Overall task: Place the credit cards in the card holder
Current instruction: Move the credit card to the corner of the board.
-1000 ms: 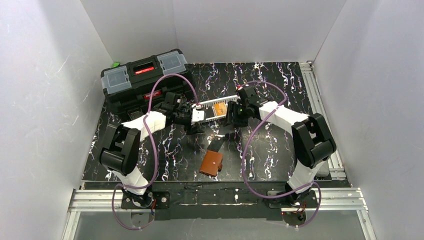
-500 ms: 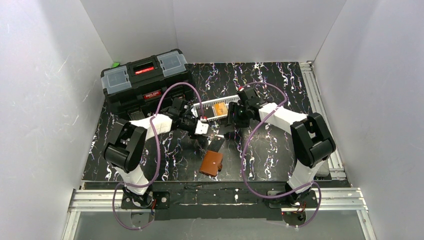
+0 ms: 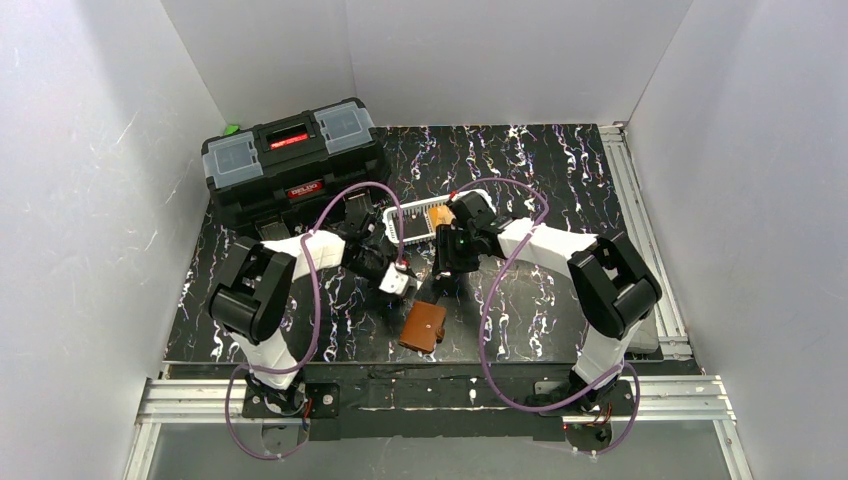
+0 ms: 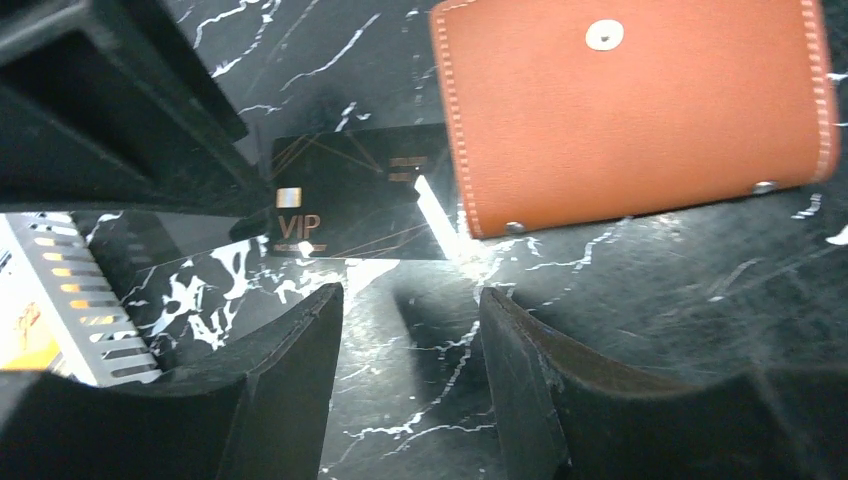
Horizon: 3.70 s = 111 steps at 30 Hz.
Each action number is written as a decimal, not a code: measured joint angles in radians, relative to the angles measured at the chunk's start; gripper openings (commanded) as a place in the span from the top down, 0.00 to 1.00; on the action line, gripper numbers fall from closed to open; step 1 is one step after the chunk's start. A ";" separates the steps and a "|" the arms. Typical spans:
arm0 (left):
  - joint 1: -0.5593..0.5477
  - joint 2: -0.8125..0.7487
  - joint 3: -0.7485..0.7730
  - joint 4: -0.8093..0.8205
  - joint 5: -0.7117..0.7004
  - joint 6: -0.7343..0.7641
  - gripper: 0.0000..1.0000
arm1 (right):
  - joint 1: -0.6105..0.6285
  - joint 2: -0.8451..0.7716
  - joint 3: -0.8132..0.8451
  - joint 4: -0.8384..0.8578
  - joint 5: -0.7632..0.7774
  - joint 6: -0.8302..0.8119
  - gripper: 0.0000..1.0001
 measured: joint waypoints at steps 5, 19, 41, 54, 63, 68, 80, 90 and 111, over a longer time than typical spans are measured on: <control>0.000 -0.032 -0.039 -0.069 -0.001 0.093 0.49 | 0.006 0.011 0.000 -0.001 0.005 0.010 0.46; 0.003 -0.114 -0.194 0.020 0.037 0.286 0.50 | 0.049 0.080 0.040 -0.008 -0.027 0.042 0.53; 0.003 -0.152 -0.312 0.324 0.044 0.304 0.50 | 0.006 0.011 0.012 -0.102 0.023 0.024 0.49; 0.003 -0.152 -0.343 0.405 0.047 0.316 0.50 | 0.018 0.062 0.006 -0.054 -0.104 0.080 0.51; 0.006 -0.152 -0.359 0.418 0.052 0.383 0.50 | 0.034 0.140 0.074 -0.036 -0.206 0.103 0.53; 0.021 -0.156 -0.367 0.401 0.054 0.434 0.50 | 0.045 0.172 0.106 -0.029 -0.237 0.104 0.54; 0.092 -0.205 -0.466 0.488 0.069 0.462 0.58 | 0.000 0.236 0.198 -0.062 -0.266 0.086 0.59; 0.142 -0.303 -0.417 0.144 0.079 0.467 0.47 | -0.001 0.314 0.470 -0.103 -0.163 -0.005 0.62; 0.082 -0.809 -0.564 -0.192 0.078 0.396 0.40 | 0.106 0.333 0.377 -0.061 -0.087 -0.023 0.65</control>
